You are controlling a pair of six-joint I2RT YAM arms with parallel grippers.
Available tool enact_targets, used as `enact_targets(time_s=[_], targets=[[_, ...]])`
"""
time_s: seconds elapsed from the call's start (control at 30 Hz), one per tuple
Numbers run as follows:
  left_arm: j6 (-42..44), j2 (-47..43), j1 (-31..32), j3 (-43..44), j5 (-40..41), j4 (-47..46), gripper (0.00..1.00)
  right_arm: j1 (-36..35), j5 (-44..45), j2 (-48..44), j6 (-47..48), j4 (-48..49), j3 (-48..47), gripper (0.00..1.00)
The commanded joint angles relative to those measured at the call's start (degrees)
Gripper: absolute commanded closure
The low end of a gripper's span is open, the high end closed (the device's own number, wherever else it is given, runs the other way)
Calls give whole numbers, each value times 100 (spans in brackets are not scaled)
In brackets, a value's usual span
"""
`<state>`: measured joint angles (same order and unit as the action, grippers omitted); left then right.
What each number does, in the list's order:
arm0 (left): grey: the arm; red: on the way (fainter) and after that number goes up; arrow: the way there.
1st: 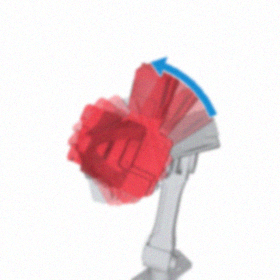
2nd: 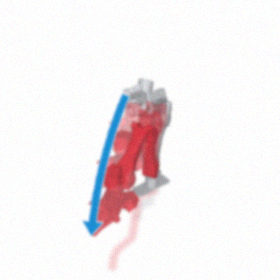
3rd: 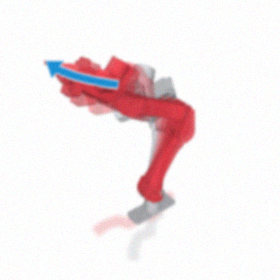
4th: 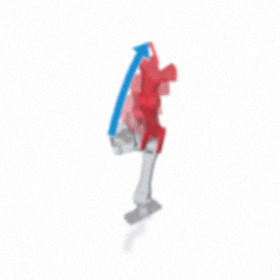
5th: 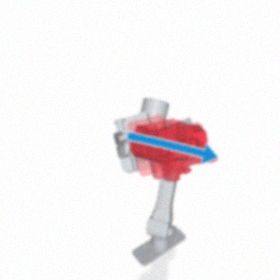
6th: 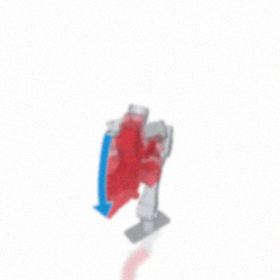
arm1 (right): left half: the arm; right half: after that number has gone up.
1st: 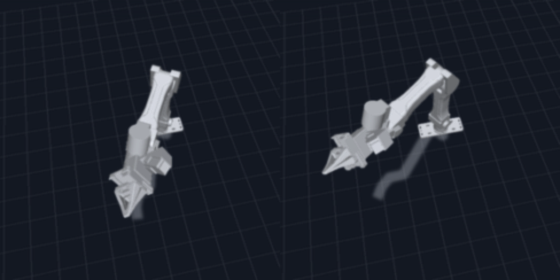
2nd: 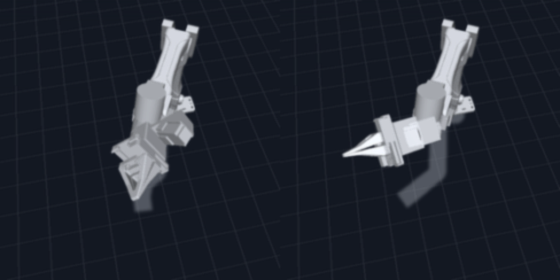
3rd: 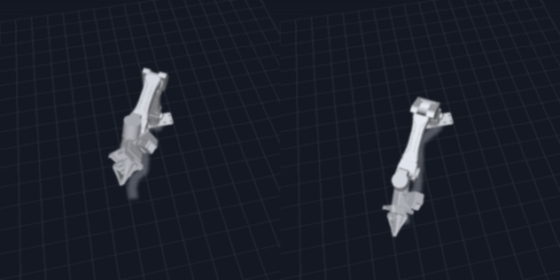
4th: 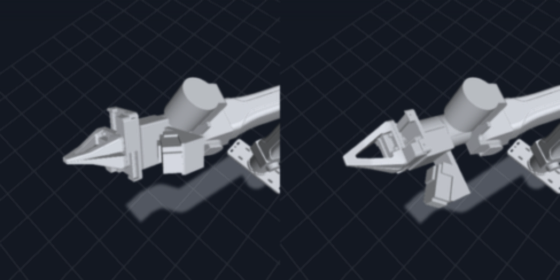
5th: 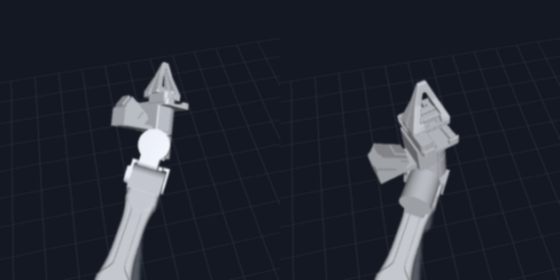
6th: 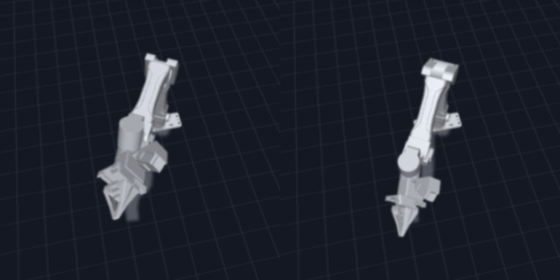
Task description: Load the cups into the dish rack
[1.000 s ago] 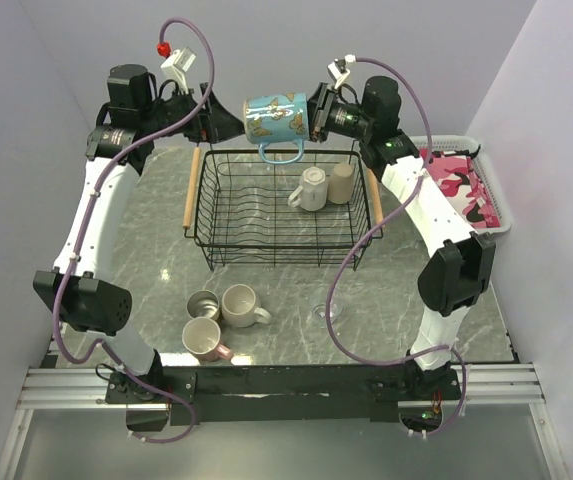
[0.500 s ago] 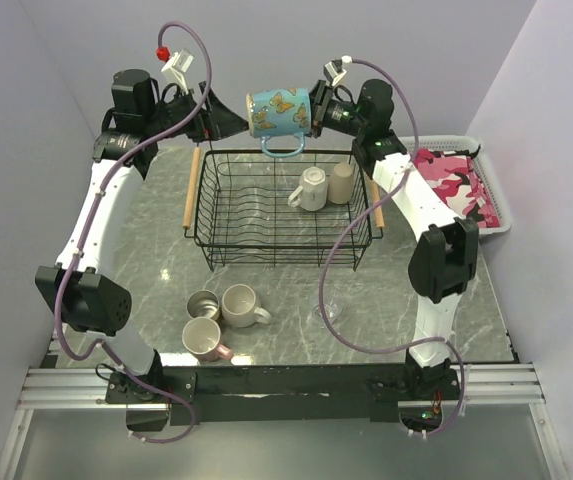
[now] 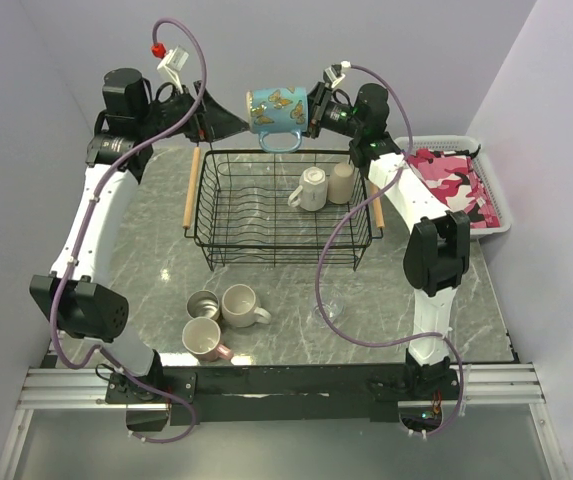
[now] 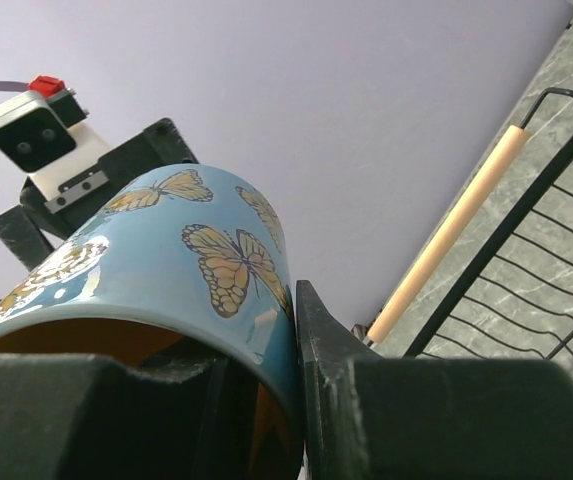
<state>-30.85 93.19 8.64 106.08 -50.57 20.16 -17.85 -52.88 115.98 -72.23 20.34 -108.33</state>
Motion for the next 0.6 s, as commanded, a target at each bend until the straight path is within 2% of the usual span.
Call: enact_targets(time_s=[0.0, 0.3, 0.57], targets=[[-447, -240, 5, 53, -454, -574, 3, 36, 173, -340, -256, 769, -188, 100], [-553, -222, 427, -368, -358, -671, 3, 18, 340, 38, -792, 1261, -663, 100], [-958, 85, 700, -220, -103, -1259, 2, -131, 428, 126, -960, 1499, -619, 100]])
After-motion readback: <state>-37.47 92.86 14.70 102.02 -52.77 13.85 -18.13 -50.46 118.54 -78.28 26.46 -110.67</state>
